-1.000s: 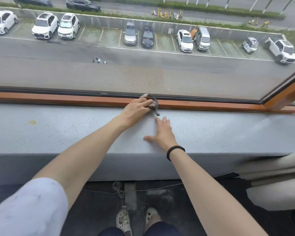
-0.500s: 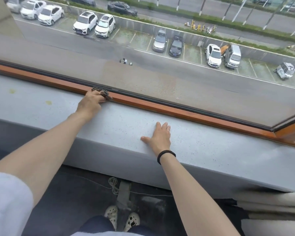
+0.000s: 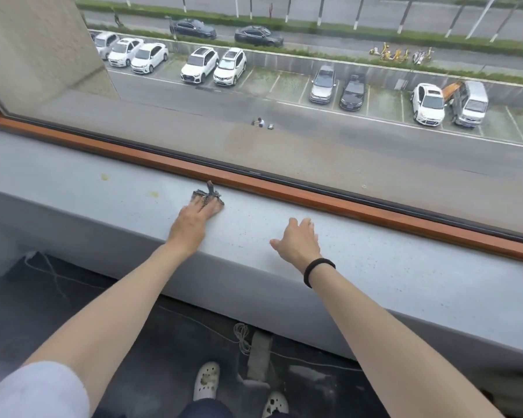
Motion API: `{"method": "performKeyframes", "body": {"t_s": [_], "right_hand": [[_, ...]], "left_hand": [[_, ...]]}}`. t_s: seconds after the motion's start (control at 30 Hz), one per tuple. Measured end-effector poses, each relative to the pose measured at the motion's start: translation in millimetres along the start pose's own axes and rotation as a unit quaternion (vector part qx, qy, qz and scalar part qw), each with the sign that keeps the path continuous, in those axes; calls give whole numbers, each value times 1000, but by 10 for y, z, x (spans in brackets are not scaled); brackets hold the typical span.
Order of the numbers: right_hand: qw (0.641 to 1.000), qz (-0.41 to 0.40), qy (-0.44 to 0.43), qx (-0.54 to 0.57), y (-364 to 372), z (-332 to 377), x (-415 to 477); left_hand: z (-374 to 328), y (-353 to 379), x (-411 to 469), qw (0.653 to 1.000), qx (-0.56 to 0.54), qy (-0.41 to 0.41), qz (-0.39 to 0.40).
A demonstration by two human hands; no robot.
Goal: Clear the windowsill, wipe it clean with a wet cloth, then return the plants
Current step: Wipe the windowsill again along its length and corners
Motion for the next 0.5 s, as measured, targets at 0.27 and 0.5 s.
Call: {"method": "performKeyframes", "body": {"t_s": [0.27,0.5], "right_hand": [[992,-86,-87,14,266,656,90],[992,-115,-46,35,400,1065,216]], "left_hand": [[-305,114,-205,961,-44,273,21],[752,-298,319,998,-26,39,35]]}}
Point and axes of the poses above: each hand's wrist, its own x-axis towards the middle knuckle, its own y-axis out of the palm, z = x × y, the point moved 4 cm from there along x, towards the middle knuckle, and after that the axes turned 2 degrees about x, right-handed, at the moved point
